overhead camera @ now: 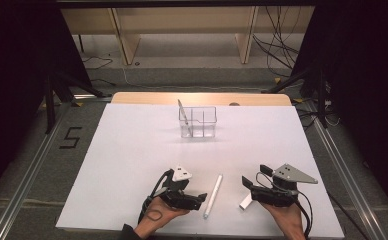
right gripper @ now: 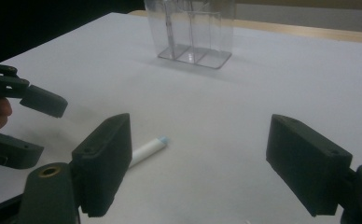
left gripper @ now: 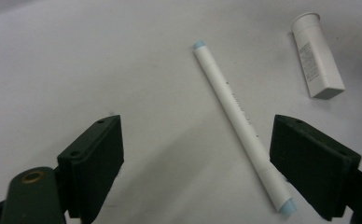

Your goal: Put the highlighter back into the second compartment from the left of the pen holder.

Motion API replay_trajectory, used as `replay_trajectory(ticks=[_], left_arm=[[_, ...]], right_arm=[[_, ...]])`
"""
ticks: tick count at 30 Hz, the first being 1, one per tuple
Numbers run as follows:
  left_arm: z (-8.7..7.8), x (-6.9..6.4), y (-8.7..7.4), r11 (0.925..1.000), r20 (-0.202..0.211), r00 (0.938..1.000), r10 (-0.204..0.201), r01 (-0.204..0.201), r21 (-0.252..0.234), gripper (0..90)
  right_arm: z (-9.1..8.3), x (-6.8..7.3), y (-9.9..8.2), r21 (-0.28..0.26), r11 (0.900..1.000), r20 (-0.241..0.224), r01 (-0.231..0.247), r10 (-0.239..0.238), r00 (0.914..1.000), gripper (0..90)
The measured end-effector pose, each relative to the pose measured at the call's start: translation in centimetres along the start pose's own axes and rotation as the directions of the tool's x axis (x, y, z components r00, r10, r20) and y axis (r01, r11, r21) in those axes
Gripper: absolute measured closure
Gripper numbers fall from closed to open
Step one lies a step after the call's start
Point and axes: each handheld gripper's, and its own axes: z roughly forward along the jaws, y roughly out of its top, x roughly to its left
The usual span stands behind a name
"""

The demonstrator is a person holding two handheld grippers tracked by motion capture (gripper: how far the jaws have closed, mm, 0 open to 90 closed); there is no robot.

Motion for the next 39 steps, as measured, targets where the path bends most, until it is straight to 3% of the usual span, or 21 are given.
replay_trajectory(ticks=[12, 22, 39], left_arm=[[1.7, -2.9, -0.1, 0.9955, 0.015, 0.9968, 0.078, -0.079, 0.053, 17.4], [2.7, -3.9, -0.4, 0.9893, 0.009, 0.9931, 0.117, -0.117, 0.087, 33.8], [3.2, -4.2, -0.6, 0.9878, 0.012, 0.9943, 0.106, -0.107, 0.113, 54.8]], right_arm=[[-0.2, 0.0, -0.3, 0.001, 1.0000, -0.001, -0.009, 0.009, 1.0000, 23.7], [-0.3, 0.0, -0.5, 0.002, 0.9999, 0.001, -0.012, 0.012, 0.9999, 24.0], [-0.2, 0.2, -0.7, 0.010, 0.9999, -0.004, -0.005, 0.005, 1.0000, 25.0]])
